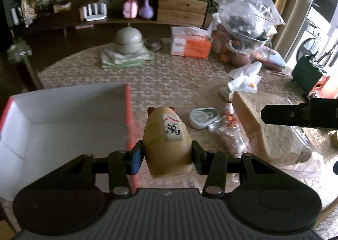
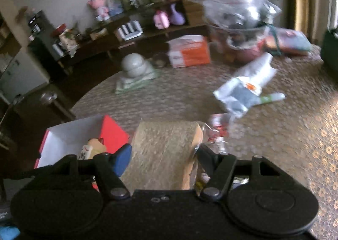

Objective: Organize objects
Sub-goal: 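Carry the sponge block and cat figurine over the red shoebox with both tools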

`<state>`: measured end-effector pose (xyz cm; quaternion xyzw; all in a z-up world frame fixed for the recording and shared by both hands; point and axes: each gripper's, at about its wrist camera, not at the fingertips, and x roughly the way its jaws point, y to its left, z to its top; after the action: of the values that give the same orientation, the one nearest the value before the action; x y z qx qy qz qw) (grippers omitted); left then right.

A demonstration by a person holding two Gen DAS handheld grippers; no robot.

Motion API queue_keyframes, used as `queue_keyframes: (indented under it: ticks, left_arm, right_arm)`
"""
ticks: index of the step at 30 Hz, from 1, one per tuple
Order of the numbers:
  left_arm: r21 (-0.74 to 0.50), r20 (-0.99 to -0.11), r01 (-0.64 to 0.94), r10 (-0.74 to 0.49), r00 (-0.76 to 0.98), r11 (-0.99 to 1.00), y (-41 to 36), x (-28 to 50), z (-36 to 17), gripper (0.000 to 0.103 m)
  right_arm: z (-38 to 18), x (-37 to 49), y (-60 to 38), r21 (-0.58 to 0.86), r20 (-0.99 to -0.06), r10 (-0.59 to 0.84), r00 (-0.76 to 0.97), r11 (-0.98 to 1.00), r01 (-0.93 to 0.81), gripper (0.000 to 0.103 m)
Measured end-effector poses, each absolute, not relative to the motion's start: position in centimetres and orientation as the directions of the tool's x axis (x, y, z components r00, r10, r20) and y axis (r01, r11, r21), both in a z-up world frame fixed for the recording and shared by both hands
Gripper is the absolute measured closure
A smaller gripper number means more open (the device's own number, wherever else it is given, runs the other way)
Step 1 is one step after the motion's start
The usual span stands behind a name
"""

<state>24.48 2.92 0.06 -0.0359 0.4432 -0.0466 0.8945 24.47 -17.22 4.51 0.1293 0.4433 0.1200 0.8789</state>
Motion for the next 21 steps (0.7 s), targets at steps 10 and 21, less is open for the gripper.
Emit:
queue_keyframes:
  ticks: [10,21]
  left_arm:
    - [-0.083,-0.778,-0.039,-0.040,0.628,0.996,11.2,22.4,1.4,0.057]
    - [-0.049,-0.793,-0.118,0.033,0.608,0.992,19.5,23.0,0.3,0.057]
  right_arm:
    - [5.3,25.3,-8.5,0.324,-0.738,0.390,0.551,0.921,-0.218,0.036]
    - [3.3,26.9,0.6,0.284,-0.764,0.424,0.486,0.898,-0.336,0.036]
